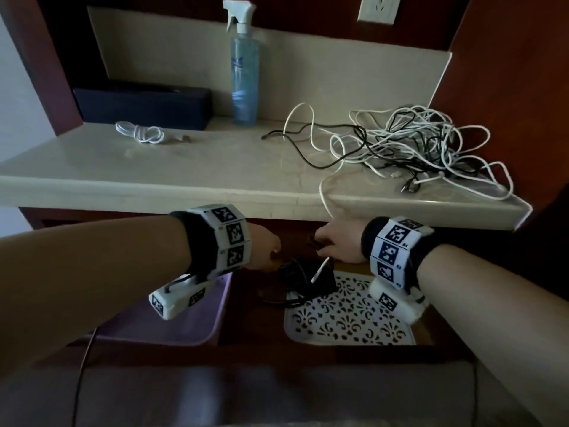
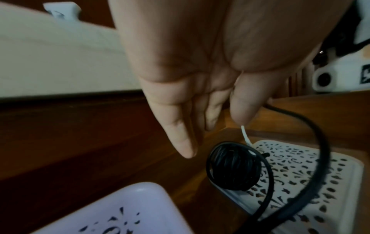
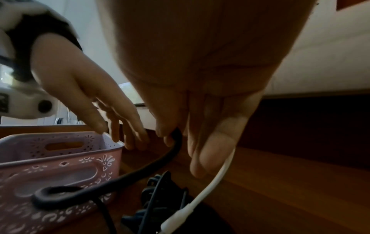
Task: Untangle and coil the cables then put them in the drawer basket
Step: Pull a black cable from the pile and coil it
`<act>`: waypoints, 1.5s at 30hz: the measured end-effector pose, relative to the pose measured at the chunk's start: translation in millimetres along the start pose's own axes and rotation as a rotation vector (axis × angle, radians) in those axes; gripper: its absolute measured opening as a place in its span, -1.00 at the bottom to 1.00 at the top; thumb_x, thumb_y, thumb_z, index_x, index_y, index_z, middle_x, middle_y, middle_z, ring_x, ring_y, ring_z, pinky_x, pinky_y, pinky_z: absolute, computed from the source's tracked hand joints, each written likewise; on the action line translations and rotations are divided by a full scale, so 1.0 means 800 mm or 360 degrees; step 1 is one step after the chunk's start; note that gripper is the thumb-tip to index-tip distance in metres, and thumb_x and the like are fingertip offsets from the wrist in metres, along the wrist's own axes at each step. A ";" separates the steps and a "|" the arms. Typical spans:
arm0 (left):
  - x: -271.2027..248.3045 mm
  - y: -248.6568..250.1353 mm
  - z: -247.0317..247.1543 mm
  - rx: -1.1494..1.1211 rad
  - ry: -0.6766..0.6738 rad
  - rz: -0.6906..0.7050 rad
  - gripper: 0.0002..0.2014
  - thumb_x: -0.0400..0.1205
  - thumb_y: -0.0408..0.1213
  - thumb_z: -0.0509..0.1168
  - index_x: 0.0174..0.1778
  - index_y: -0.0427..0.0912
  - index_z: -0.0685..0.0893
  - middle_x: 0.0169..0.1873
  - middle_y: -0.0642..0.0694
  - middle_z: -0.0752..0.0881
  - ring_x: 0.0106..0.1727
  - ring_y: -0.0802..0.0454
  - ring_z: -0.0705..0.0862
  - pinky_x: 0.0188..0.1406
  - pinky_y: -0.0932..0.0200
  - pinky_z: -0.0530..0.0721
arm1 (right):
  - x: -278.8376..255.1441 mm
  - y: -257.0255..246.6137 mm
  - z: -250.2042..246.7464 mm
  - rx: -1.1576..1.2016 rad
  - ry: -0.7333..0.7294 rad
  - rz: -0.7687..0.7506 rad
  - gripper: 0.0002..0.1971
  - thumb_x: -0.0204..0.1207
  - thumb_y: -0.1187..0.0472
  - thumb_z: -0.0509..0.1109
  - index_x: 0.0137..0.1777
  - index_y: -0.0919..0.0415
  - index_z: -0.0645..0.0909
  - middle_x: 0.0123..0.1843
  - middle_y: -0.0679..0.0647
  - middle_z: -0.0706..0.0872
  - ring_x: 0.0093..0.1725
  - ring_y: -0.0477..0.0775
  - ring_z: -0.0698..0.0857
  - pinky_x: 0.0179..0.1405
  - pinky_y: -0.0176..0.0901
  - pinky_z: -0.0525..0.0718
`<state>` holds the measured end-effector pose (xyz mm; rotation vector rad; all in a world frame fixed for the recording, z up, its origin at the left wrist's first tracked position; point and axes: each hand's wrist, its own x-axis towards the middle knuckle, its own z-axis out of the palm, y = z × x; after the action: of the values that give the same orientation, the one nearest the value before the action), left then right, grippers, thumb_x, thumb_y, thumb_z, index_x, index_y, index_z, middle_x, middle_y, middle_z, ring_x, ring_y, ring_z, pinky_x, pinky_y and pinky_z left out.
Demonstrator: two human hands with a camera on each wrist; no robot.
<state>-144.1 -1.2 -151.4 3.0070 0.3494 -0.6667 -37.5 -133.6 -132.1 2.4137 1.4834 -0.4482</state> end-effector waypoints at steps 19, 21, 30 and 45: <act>0.094 0.065 0.019 0.0080 -0.0166 0.0099 -0.33 0.62 -0.08 0.32 0.61 -0.10 0.19 0.42 -0.13 0.51 0.28 -0.07 0.61 -0.43 0.48 0.52 | -0.011 0.045 0.033 0.0776 0.0053 -0.0035 -0.87 0.67 0.16 0.16 -0.12 0.08 0.42 -0.25 0.02 0.64 -0.37 -0.10 0.64 -0.31 -0.23 0.68; 0.081 0.058 0.009 -0.0062 -0.0216 0.0070 -0.48 0.64 -0.17 0.31 0.51 -0.16 0.36 0.31 -0.21 0.60 0.19 -0.13 0.68 -0.48 0.43 0.56 | -0.016 0.044 0.031 0.0867 0.0086 -0.0006 -0.82 0.68 0.17 0.14 -0.18 0.04 0.39 -0.26 0.04 0.65 -0.35 -0.07 0.66 -0.32 -0.22 0.68; -0.026 0.011 -0.041 -0.0348 -0.0083 0.0006 -0.74 0.60 -0.27 0.30 0.19 -0.21 0.52 -0.02 -0.19 0.72 -0.11 -0.14 0.76 -0.15 0.12 0.70 | -0.063 0.021 -0.006 0.1301 0.0360 -0.0063 -0.87 0.69 0.27 0.10 -0.10 0.16 0.40 -0.19 0.07 0.66 -0.35 0.03 0.69 -0.50 -0.28 0.67; -0.211 -0.090 -0.073 -0.2007 0.1105 -0.0097 -0.76 0.68 -0.33 0.23 0.26 -0.24 0.47 -0.16 -0.20 0.72 -0.38 0.05 0.78 -0.43 0.22 0.76 | -0.088 0.006 -0.120 0.1580 0.1134 0.0276 -0.73 0.71 0.25 0.05 -0.26 0.20 0.36 -0.37 0.19 0.58 -0.65 0.00 0.61 -0.78 -0.41 0.40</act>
<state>-285.0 38.5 -26.6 1.8639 0.5780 0.5034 -51.6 -155.7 -15.6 3.7570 1.4536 -0.3379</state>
